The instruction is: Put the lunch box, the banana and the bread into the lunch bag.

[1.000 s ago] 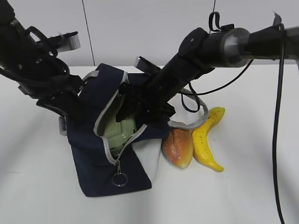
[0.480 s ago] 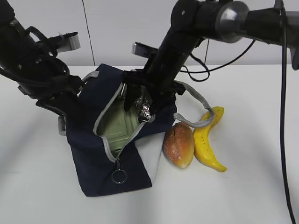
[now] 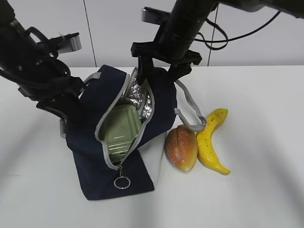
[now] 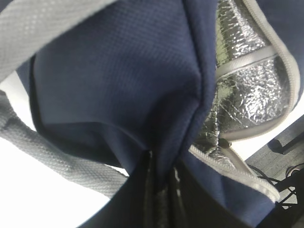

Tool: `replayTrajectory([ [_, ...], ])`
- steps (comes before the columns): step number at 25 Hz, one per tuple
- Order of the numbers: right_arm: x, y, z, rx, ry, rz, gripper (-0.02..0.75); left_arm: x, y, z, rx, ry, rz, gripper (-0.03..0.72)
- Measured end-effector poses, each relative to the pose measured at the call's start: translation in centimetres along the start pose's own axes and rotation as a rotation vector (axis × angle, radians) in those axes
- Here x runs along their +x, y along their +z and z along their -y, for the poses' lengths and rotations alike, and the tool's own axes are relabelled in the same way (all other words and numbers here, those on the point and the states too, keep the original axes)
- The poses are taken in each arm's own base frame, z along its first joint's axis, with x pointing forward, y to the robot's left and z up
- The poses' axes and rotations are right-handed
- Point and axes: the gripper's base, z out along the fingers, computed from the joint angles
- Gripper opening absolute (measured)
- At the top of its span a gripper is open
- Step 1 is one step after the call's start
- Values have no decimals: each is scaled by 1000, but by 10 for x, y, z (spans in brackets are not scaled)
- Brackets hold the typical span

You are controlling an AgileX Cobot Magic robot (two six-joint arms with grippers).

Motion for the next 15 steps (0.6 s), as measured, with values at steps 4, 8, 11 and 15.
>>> replayTrajectory([
  [4, 16, -29, 8, 98, -6, 2, 580, 0, 0, 0, 0, 0, -2, 15],
  [8, 33, -44, 32, 150, 62, -28, 581, 1, 0, 0, 2, 0, -6, 15],
  [11, 43, -47, 54, 177, 140, -56, 580, 1, 0, 0, 2, 0, -7, 15],
  [15, 48, -47, 78, 200, 225, -73, 580, 1, 0, 0, 4, 0, -13, 15],
])
